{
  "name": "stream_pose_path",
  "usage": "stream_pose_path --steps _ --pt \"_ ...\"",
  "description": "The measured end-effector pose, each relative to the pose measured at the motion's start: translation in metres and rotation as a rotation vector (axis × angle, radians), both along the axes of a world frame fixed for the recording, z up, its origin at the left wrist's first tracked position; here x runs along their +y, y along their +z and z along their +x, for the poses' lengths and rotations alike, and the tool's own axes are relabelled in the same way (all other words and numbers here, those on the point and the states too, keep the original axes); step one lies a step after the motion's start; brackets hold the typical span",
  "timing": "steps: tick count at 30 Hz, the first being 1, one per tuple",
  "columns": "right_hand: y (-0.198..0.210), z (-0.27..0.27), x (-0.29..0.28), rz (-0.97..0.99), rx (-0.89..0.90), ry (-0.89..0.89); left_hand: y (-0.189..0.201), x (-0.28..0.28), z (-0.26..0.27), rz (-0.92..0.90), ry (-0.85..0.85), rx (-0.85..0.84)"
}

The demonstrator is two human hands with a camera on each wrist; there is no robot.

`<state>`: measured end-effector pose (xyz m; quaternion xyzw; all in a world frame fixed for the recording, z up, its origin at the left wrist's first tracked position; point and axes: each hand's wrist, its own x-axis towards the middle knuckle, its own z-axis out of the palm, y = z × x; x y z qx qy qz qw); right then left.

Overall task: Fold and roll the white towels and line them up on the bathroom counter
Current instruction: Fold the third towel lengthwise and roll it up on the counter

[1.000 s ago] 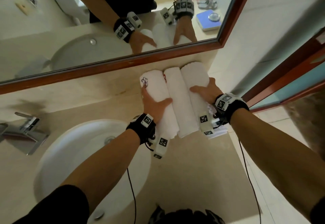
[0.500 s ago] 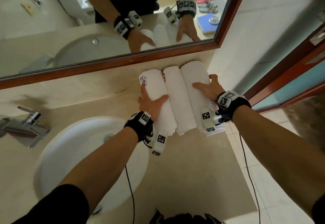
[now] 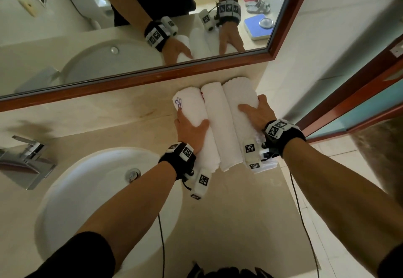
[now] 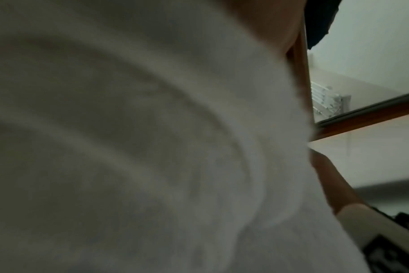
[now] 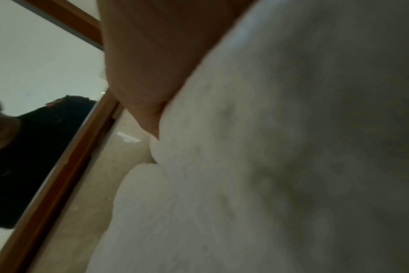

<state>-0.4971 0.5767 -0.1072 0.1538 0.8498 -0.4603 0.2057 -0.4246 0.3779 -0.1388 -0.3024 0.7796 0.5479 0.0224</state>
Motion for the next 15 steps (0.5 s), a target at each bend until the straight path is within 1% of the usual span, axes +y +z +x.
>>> stream_pose_path --steps 3,10,15 --pt "0.001 0.000 -0.001 0.008 -0.008 -0.013 0.001 -0.001 -0.003 0.020 -0.035 -0.022" --pt "0.016 -0.002 -0.002 -0.004 -0.072 0.028 0.012 -0.011 -0.001 0.038 -0.075 -0.076" --pt "0.027 0.000 0.006 0.060 -0.111 -0.038 0.021 -0.022 0.003 0.135 -0.041 -0.101"
